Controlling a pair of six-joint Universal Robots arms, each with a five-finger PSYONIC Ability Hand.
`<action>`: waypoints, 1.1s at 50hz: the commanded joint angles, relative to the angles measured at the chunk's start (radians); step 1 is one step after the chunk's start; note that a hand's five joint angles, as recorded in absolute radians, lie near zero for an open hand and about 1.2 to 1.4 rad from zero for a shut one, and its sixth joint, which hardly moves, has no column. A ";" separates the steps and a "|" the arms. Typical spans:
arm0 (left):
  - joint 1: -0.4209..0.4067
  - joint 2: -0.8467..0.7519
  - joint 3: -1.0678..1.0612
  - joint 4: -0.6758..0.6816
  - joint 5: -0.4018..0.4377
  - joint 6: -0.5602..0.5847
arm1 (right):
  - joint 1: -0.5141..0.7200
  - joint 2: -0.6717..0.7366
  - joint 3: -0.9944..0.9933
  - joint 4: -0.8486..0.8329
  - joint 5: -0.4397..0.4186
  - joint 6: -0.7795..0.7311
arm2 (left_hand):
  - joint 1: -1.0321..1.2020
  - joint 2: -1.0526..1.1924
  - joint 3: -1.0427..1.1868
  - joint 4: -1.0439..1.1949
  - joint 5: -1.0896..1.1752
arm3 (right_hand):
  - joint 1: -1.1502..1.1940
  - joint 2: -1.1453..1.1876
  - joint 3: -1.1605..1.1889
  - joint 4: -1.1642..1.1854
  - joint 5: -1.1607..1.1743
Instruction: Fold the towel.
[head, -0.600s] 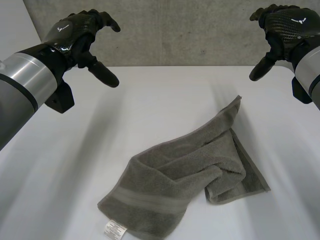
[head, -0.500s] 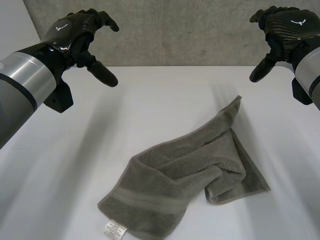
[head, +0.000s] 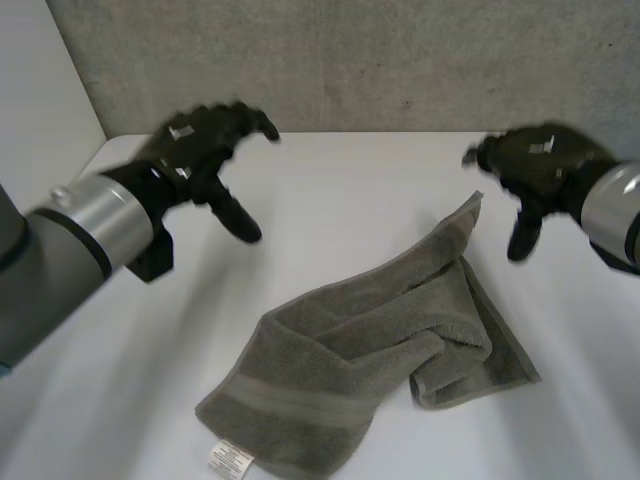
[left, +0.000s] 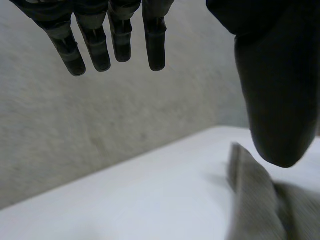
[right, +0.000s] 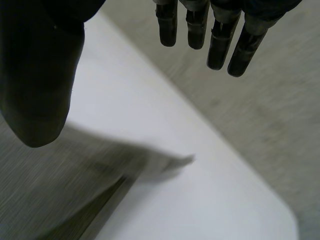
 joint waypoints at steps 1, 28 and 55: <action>-0.098 -0.131 -0.050 0.001 0.079 0.160 | -0.077 0.035 0.165 0.000 -0.045 -0.063 | -0.050 -0.043 -0.045 -0.055 -0.024 | -0.048 -0.062 -0.063 -0.069 -0.062; -0.235 -0.403 -0.006 0.004 0.082 0.318 | -0.056 0.248 0.415 -0.450 -0.160 0.287 | 1.141 1.148 1.146 1.137 1.168 | 1.174 1.159 1.159 1.152 1.160; -0.042 -0.032 0.197 -0.014 0.153 0.096 | -0.011 0.050 -0.179 -0.025 -0.243 0.044 | 1.141 1.148 1.146 1.137 1.168 | 1.174 1.159 1.159 1.152 1.160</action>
